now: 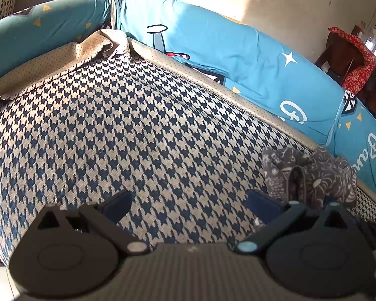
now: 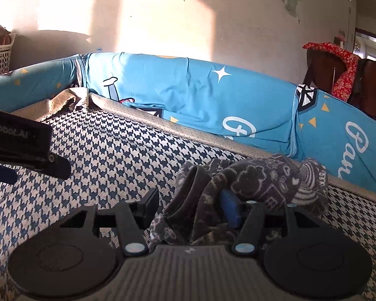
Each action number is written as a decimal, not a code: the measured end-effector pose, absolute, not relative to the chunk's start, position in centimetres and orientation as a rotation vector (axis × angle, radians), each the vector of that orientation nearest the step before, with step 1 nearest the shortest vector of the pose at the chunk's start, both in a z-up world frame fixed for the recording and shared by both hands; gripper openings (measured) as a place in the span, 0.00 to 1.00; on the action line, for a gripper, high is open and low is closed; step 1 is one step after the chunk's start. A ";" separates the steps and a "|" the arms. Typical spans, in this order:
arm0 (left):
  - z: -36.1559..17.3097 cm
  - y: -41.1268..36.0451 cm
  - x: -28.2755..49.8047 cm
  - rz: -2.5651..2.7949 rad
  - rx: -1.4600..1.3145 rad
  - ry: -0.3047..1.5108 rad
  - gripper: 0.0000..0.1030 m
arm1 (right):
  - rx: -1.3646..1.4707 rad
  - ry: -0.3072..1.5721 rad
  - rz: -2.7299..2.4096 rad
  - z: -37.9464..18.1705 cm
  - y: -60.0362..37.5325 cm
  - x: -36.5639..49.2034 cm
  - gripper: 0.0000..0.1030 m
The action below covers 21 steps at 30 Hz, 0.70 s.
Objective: Fold clothes
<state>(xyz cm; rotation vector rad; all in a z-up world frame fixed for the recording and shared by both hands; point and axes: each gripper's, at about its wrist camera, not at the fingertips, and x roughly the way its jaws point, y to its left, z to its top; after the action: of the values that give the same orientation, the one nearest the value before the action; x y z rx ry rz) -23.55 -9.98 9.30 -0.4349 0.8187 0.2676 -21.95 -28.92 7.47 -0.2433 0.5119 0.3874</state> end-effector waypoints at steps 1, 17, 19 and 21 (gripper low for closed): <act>9.3 -10.0 -23.6 0.270 -0.433 0.818 1.00 | -0.234 0.515 0.387 7.6 -29.2 -22.1 0.54; 9.0 -10.7 -23.5 0.253 -0.418 0.844 1.00 | 0.358 0.617 0.206 7.8 -37.9 -18.8 0.72; 8.9 -10.9 -23.4 0.242 -0.416 0.850 1.00 | 0.456 0.624 0.188 7.4 -38.9 -18.2 0.72; 8.9 -11.2 -23.4 0.236 -0.410 0.850 1.00 | 0.542 0.626 0.164 7.0 -39.6 -17.7 0.73</act>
<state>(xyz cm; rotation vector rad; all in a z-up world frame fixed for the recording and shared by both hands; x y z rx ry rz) -23.41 -11.19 8.92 -0.4100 0.8500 0.2360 -17.67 -39.64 6.99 0.5418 0.6264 0.1636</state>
